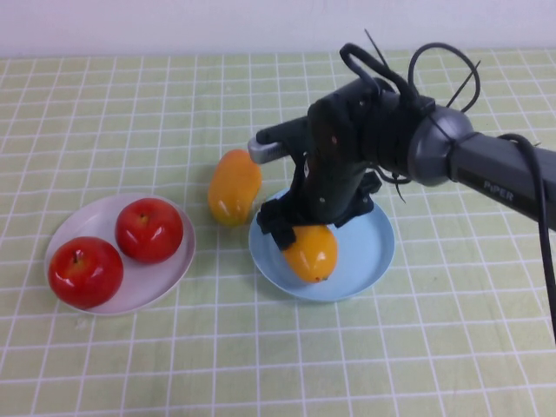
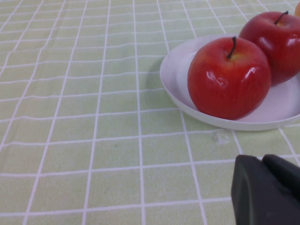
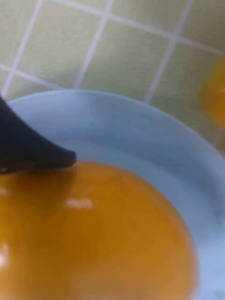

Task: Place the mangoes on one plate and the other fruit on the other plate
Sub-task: Put another type of fruit in the right plate

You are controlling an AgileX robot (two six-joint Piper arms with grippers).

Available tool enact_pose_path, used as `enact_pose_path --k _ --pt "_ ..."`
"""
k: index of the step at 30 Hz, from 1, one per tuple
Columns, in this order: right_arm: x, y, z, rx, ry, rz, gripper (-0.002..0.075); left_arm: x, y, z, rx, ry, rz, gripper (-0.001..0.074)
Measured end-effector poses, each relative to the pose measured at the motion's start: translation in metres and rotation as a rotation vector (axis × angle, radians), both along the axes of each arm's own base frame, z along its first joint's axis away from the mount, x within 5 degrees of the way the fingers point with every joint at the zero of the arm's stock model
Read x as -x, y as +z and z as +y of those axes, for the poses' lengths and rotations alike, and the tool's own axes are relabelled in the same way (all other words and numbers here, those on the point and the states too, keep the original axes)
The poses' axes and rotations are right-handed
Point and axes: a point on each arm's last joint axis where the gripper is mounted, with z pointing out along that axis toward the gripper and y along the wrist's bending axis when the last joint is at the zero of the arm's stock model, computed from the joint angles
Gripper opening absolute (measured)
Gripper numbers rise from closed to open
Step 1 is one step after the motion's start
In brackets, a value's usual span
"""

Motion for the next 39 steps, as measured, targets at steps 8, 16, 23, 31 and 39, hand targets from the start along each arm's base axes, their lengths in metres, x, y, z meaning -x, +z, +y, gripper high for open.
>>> enact_pose_path --k 8,16,23,31,39 --pt "-0.015 0.056 0.014 -0.174 -0.085 -0.124 0.0692 0.000 0.000 0.000 0.000 0.000 0.000 0.0004" --pt "-0.044 0.032 0.043 -0.339 -0.139 -0.149 0.0691 0.000 0.000 0.000 0.000 0.000 0.000 0.0004" --pt "-0.067 0.001 0.062 -0.375 -0.152 -0.169 0.0691 0.000 0.000 0.000 0.000 0.000 0.000 0.0004" --pt "-0.079 -0.022 0.065 -0.336 -0.162 -0.180 0.0691 0.000 0.000 0.000 0.000 0.000 0.000 0.0004" --pt "-0.080 -0.029 0.065 -0.307 -0.132 -0.172 0.0596 0.000 0.000 0.000 0.000 0.000 0.000 0.0004"
